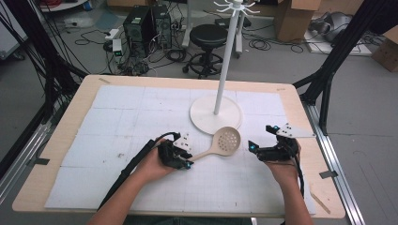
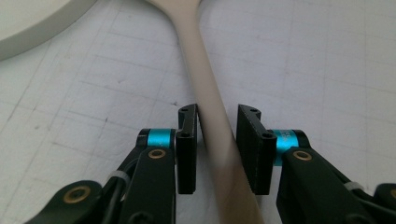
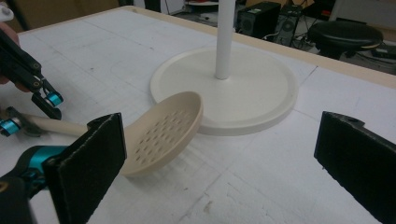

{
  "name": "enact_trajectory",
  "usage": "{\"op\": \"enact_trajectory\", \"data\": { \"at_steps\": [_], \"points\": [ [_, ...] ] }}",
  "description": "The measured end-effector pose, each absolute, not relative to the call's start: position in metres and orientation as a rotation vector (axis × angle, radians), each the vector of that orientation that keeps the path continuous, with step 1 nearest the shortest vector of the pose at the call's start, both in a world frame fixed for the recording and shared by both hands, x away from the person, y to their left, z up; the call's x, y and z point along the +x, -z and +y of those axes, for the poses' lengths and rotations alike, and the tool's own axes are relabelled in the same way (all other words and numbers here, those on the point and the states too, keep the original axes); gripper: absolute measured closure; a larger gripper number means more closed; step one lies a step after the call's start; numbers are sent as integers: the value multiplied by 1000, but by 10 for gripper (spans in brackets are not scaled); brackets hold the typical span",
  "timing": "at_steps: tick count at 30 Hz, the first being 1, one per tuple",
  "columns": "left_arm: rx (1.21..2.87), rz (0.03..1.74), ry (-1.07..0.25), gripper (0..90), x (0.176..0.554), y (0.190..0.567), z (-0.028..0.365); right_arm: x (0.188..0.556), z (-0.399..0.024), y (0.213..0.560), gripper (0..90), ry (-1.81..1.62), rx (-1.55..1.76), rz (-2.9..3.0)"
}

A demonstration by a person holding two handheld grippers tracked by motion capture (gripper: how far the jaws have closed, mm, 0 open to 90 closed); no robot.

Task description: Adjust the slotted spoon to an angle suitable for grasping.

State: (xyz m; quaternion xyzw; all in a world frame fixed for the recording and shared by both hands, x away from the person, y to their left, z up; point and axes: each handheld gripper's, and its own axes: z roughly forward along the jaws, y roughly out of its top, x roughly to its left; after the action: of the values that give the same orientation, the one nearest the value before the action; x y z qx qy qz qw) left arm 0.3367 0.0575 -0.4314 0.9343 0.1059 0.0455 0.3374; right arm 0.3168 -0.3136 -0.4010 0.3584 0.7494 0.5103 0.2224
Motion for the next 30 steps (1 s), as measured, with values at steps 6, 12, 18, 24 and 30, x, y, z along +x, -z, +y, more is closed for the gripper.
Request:
{"op": "enact_trajectory", "data": {
  "at_steps": [6,12,18,24,30],
  "points": [
    [2468,229,-122,761,339,429,66,317,-313,402,10,-1403,987,2079],
    [2501,178,-101,761,341,427,71,317,-313,403,10,-1408,993,2080],
    [2502,164,-109,755,341,427,72,317,-312,403,10,-1404,992,2084],
    [2400,221,-58,614,345,422,79,317,-312,403,10,-1405,990,2084],
    [2268,285,-84,542,348,405,102,317,-312,403,10,-1411,992,2085]
  ]
}}
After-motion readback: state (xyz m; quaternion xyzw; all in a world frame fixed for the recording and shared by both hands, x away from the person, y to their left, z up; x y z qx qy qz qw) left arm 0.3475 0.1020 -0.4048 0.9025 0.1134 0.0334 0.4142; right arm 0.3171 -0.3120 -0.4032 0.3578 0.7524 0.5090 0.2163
